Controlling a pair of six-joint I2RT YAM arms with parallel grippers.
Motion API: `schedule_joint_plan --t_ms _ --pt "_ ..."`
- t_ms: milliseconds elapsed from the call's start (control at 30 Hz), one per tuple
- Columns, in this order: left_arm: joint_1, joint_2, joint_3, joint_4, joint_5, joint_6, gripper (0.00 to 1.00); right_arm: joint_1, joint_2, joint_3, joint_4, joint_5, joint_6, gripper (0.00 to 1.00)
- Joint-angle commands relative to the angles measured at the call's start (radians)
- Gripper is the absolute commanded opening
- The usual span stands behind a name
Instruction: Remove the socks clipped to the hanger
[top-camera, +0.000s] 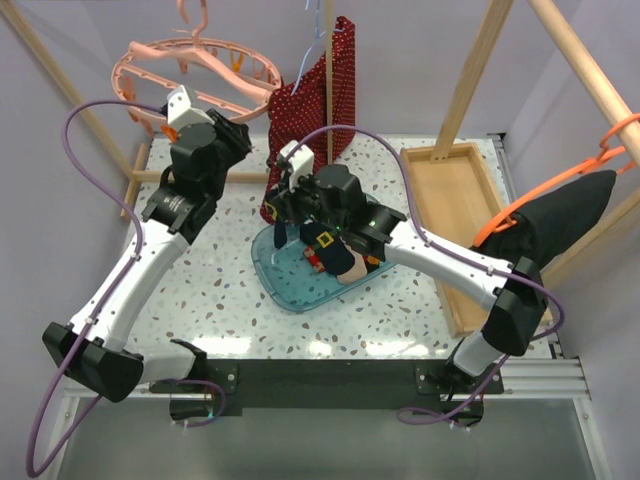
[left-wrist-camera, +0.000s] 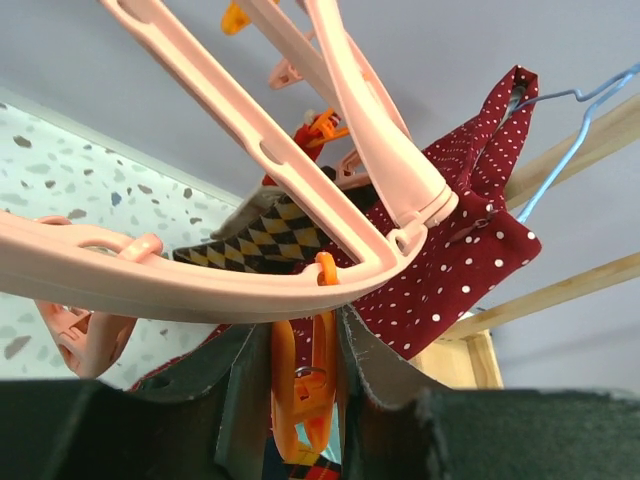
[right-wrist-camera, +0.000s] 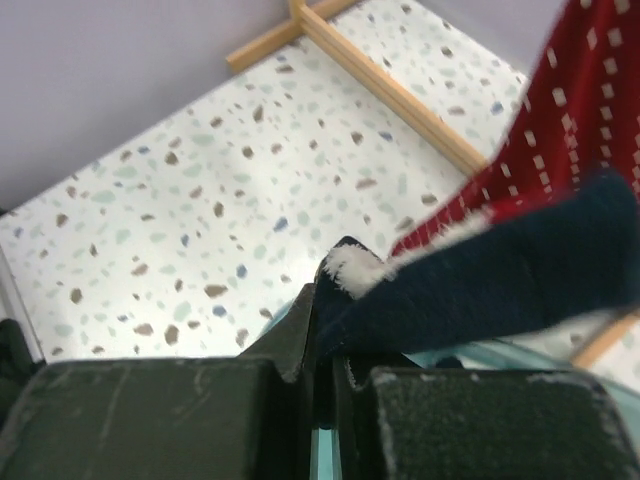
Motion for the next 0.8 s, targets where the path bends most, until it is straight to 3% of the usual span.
schedule_joint_plan --t_ms 0,233,467,567,667,733,767 --pt "-0.001 -0.061 0.002 0.071 -0.051 0.121 0.0 0.002 -0.094 -0.092 -0.011 0.087 -0.026 0.0" --pt "0.016 -0.081 0.014 0.046 -0.152 0.234 0.0 -0.01 -0.126 -0.175 -0.081 0.213 -0.026 0.0" --pt "0.179 -0.086 0.057 -0.044 -0.113 0.283 0.0 -0.038 -0.101 -0.23 -0.12 0.246 0.001 0.04" --pt "0.208 -0.104 0.051 -0.06 -0.117 0.301 0.0 -0.039 -0.078 -0.209 -0.143 0.243 -0.009 0.21" --pt "0.213 -0.133 0.042 -0.063 -0.097 0.303 0.0 -0.039 -0.045 -0.15 -0.17 0.229 -0.026 0.45" --pt "0.213 -0.144 0.043 -0.072 -0.079 0.303 0.0 -0.036 -0.026 -0.103 -0.202 0.192 -0.043 0.52" --pt "0.213 -0.155 0.043 -0.081 -0.074 0.303 0.0 -0.029 -0.005 -0.052 -0.213 0.174 -0.049 0.64"
